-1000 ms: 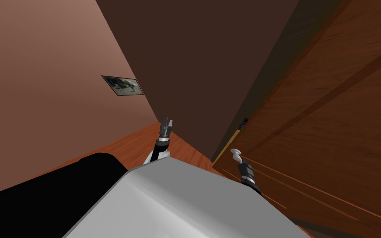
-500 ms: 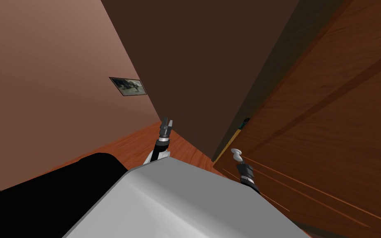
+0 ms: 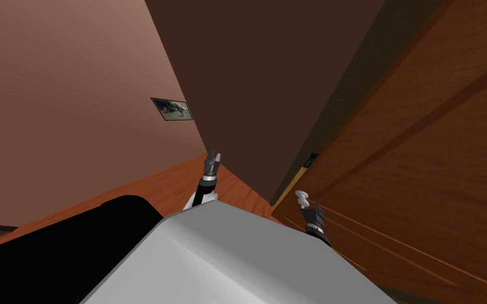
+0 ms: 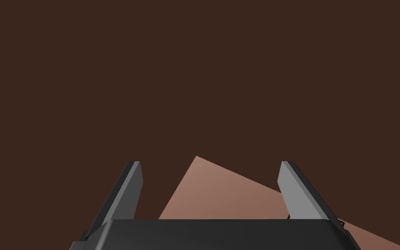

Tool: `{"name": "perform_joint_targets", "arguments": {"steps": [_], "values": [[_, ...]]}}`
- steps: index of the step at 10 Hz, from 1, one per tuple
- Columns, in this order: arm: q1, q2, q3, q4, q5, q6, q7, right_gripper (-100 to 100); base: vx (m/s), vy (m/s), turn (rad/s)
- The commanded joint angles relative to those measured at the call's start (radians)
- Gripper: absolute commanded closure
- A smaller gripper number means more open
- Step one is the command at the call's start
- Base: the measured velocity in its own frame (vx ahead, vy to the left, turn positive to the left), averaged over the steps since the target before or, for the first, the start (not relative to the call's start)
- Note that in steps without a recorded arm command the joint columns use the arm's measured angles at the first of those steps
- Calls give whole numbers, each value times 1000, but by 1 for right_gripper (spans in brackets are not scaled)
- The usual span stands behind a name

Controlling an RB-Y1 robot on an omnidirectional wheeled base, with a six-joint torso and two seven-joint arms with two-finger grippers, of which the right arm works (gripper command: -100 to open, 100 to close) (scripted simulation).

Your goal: Pull the door open

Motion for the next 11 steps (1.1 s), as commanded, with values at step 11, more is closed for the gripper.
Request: {"name": "perform_joint_targets", "arguments": {"steps": [11], "values": [[-19, 50, 49, -36, -139, 10, -290, -100, -67, -4, 49]]}}
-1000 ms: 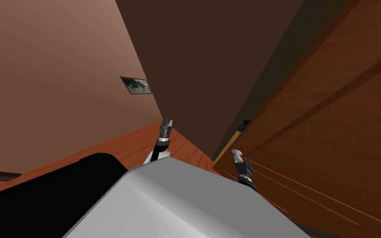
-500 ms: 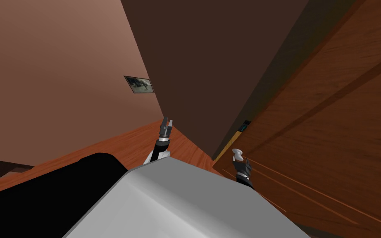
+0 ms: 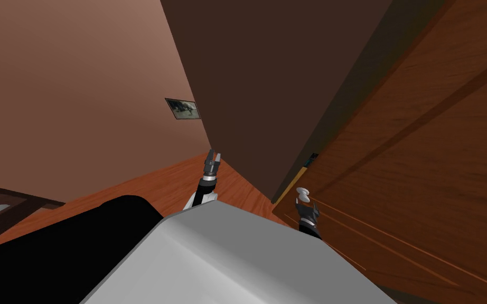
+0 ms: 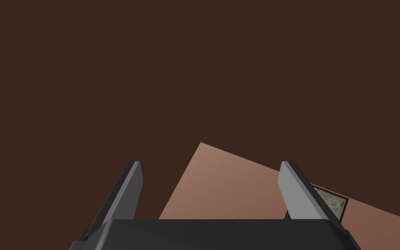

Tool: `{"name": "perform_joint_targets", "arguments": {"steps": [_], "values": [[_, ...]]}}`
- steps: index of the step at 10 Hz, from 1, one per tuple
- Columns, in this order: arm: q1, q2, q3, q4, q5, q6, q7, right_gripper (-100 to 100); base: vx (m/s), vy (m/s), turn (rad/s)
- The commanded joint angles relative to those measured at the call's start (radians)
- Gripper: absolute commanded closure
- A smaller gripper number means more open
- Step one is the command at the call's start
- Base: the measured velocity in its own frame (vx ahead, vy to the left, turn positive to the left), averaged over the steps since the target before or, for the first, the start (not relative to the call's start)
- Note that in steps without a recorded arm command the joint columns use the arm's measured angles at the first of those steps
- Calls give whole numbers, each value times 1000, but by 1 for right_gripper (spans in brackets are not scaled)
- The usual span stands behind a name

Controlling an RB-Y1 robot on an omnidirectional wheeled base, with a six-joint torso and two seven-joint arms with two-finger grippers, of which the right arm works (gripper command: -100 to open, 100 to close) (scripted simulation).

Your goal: Pull the door open

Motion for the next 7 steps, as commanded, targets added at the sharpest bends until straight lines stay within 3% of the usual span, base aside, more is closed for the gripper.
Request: {"name": "perform_joint_targets", "arguments": {"steps": [1, 7], "values": [[0, 8, 7, -10, -24, 3, -50, -100, -61, -15, 34], [-6, 32, 31, -33, -102, 10, -206, -100, -65, -12, 51]]}}
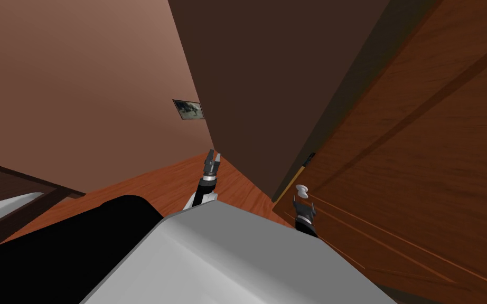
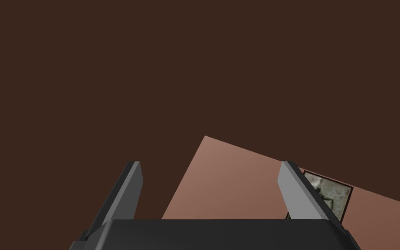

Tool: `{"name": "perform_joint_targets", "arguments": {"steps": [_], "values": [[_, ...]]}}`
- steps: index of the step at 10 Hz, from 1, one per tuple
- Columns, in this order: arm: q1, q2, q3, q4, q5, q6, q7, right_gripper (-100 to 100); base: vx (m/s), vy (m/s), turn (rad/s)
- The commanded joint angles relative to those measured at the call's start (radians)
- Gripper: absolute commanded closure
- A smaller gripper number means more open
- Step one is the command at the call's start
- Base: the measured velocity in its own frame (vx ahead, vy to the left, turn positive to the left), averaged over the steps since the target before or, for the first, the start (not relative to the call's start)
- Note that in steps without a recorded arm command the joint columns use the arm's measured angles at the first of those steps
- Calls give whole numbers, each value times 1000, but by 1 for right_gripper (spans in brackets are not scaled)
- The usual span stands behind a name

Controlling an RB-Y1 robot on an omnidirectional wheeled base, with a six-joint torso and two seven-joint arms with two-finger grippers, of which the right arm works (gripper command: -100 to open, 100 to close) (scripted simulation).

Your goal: Pull the door open

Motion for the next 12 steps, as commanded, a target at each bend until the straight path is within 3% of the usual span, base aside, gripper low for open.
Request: {"name": "perform_joint_targets", "arguments": {"steps": [1, 7, 10, 12], "values": [[-1, 9, 8, -11, -27, 4, -50, -100, -84, -11, 52], [-6, 30, 29, -31, -96, 10, -206, -100, -79, -13, 46], [-7, 33, 32, -34, -106, 11, -226, -100, -55, -3, 19], [7, -11, 21, -11, -117, -2, -281, -100, 143, -6, 116]]}}
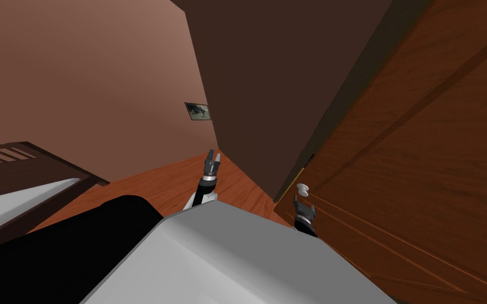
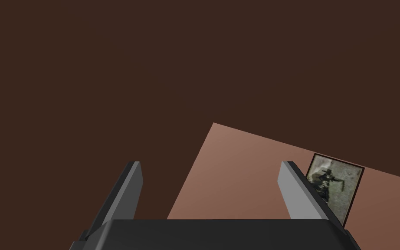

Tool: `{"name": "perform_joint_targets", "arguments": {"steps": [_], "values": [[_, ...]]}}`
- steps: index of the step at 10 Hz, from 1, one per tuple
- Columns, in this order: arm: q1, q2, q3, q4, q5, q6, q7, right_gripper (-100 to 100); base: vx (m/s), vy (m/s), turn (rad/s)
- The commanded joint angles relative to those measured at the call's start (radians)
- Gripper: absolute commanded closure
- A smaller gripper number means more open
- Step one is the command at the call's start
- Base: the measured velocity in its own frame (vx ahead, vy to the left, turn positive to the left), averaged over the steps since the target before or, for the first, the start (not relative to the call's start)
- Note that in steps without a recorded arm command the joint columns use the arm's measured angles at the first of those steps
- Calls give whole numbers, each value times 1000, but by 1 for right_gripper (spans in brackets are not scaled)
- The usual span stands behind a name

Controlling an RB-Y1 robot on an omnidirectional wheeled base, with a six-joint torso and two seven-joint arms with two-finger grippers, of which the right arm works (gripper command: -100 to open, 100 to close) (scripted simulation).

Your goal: Pull the door open

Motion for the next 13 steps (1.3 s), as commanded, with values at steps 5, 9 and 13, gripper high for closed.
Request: {"name": "perform_joint_targets", "arguments": {"steps": [5, 9, 13], "values": [[36, -79, -20, 17, -18, -14, -88, -100, 151, -15, 78], [30, -67, -17, 18, -15, -13, -76, 100, 2, -5, -1], [38, -84, 3, 13, -8, -14, -99, 100, -41, -4, 34]]}}
